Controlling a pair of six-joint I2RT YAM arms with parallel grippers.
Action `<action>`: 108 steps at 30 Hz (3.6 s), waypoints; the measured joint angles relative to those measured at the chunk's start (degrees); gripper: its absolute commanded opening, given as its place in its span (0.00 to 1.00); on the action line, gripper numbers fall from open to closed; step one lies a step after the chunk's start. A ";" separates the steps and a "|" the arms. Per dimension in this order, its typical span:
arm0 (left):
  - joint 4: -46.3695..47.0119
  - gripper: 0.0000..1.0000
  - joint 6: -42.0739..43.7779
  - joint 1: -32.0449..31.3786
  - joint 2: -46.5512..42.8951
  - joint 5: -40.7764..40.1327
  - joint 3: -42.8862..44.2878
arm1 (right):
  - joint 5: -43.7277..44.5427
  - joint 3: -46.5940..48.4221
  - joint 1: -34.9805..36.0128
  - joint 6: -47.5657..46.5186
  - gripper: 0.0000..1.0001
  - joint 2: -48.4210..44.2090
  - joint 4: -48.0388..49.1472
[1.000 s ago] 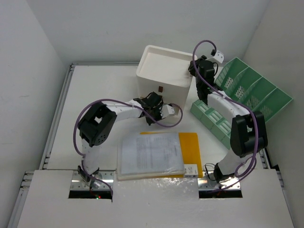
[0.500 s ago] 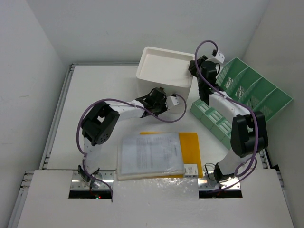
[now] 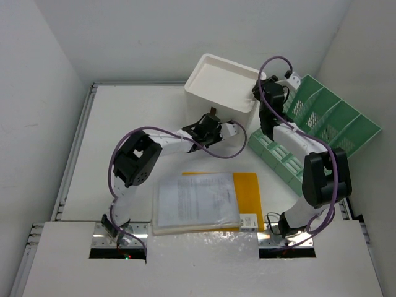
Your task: Organize the desk
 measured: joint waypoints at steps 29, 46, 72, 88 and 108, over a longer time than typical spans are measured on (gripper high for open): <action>-46.42 0.71 2.21 -27.85 -40.68 18.45 -18.78 | -26.58 9.16 -0.79 -33.70 0.89 -16.20 -49.64; -37.62 0.70 -0.70 -33.68 -31.61 18.32 -27.54 | -28.55 -5.44 0.35 -33.20 0.87 -29.11 -51.60; -34.27 0.00 -1.33 -33.42 -28.30 20.04 -26.18 | -32.72 -9.92 0.37 -31.78 0.34 -23.58 -46.27; -33.42 0.00 -6.47 -11.08 -42.07 11.65 -8.74 | -28.79 -1.95 -0.13 -34.21 0.46 -21.79 -52.22; -31.28 0.00 -5.20 -1.36 -45.53 15.89 -4.37 | -64.06 7.23 -5.20 -71.95 0.85 -35.87 -59.78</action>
